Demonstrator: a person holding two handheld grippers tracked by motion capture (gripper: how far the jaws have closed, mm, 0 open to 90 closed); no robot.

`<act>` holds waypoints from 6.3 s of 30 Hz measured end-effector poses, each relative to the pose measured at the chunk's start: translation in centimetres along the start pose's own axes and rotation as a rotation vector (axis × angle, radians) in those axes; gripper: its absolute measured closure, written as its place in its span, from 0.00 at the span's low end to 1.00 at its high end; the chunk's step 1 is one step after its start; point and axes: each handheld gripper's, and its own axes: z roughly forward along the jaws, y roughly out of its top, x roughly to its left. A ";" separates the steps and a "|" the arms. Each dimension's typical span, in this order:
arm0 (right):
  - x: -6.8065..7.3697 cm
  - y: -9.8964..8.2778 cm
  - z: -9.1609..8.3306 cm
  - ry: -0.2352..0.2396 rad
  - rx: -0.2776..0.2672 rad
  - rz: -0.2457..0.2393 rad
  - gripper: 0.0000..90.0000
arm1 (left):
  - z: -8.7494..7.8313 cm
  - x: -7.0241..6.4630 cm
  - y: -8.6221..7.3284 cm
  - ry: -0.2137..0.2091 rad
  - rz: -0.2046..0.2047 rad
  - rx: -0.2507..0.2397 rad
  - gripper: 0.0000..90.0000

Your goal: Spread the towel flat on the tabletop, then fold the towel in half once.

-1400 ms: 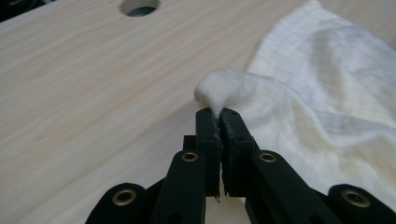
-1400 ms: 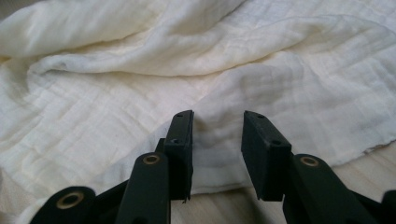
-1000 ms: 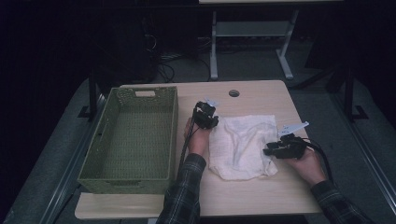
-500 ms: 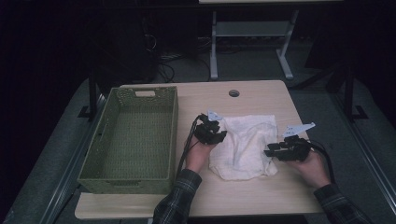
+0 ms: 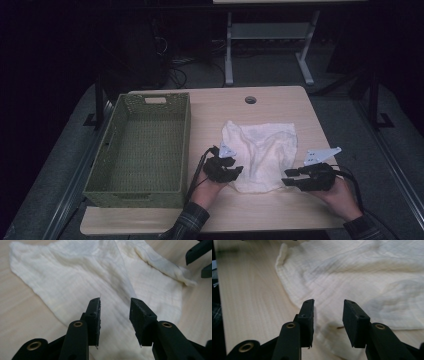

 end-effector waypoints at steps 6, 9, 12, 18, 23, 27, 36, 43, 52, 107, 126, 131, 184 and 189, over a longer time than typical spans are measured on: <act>0.8 -0.2 0.7 0.010 0.023 -0.012 0.68 | -0.9 -0.9 -1.8 -0.015 -0.001 0.024 0.66; 0.8 -0.3 1.3 0.002 0.045 -0.028 0.75 | -0.8 -1.2 -2.3 -0.025 -0.006 0.048 0.66; 0.8 -0.5 1.7 0.000 0.066 -0.029 0.85 | -0.6 -1.2 -2.4 -0.039 0.003 0.064 0.76; 0.1 -0.9 0.6 -0.034 0.054 -0.034 1.00 | -1.1 -1.1 -2.4 -0.060 -0.017 0.079 0.98; -0.7 -1.2 -1.4 -0.078 0.007 -0.009 1.00 | -2.0 -1.6 -2.3 -0.056 -0.012 0.061 0.99; -1.4 -1.9 -2.7 -0.091 -0.020 0.007 1.00 | -2.1 -1.6 -2.3 -0.052 -0.005 0.061 0.99; 0.2 -1.7 -0.3 -0.032 0.034 -0.025 0.75 | -2.0 -1.5 -2.4 -0.048 -0.015 0.059 0.98; 0.9 -1.6 1.4 -0.074 0.099 -0.045 0.70 | -1.9 -1.6 -2.4 -0.052 -0.013 0.065 0.98; -0.2 -1.9 0.1 -0.116 0.075 -0.026 0.98 | -2.0 -1.6 -2.4 -0.047 -0.013 0.058 0.99; -5.0 -3.6 -4.5 -0.184 -0.043 0.120 0.74 | -0.9 0.2 -0.3 0.020 -0.036 0.028 0.64; -9.2 0.2 -2.0 -0.161 -0.074 0.123 0.70 | 1.9 3.9 2.3 0.003 -0.051 0.030 0.58; -10.7 1.1 -1.3 -0.170 -0.074 0.130 0.70 | 2.6 5.0 3.3 0.027 -0.037 0.021 0.58; -20.2 3.7 3.6 -0.257 0.054 0.227 0.97 | 8.6 13.7 5.4 0.222 -0.107 0.092 0.88; -20.5 3.7 3.2 -0.282 0.053 0.230 0.98 | 8.2 13.2 5.9 0.249 -0.109 0.075 0.97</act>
